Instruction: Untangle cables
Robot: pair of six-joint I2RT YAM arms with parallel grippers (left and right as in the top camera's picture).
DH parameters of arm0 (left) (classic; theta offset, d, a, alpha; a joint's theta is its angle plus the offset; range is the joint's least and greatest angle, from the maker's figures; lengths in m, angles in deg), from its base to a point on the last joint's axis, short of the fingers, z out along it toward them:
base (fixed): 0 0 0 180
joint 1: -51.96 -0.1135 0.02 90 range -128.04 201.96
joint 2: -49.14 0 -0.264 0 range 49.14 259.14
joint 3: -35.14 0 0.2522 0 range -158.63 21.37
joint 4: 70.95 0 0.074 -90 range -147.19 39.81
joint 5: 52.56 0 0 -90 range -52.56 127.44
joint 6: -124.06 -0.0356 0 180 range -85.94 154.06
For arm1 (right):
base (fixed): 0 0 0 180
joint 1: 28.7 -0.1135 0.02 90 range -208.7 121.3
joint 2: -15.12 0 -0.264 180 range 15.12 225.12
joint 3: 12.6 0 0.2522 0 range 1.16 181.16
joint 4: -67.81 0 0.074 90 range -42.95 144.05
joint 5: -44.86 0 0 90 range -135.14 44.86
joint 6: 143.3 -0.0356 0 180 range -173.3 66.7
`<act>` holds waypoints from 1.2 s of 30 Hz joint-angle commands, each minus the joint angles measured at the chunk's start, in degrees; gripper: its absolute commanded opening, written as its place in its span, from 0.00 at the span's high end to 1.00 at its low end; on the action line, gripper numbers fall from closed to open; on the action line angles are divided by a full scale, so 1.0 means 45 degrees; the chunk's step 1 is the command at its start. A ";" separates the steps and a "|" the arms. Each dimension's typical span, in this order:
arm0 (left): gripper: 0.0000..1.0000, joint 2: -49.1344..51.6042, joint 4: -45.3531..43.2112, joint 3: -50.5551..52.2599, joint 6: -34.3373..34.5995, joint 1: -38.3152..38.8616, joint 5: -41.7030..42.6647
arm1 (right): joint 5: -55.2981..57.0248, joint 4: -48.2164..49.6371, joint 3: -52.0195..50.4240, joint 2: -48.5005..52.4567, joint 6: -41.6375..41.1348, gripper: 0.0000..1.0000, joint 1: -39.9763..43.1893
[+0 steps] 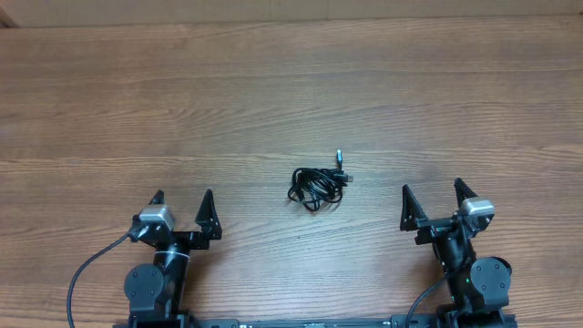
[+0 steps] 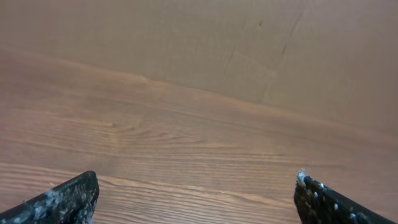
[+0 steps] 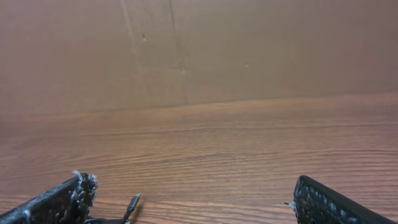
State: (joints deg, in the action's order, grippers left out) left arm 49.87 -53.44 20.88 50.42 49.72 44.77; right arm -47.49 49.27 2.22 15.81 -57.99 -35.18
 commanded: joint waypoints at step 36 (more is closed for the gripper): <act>0.00 0.9661 0.7417 -0.9029 -0.1705 0.0087 0.0486 | -0.0180 -0.4741 0.6470 0.7373 -0.0986 0.00 -0.0068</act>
State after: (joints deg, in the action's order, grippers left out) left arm 86.48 -23.15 -12.19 44.82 49.75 46.26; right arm -47.34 29.40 25.02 43.39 -61.85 -35.18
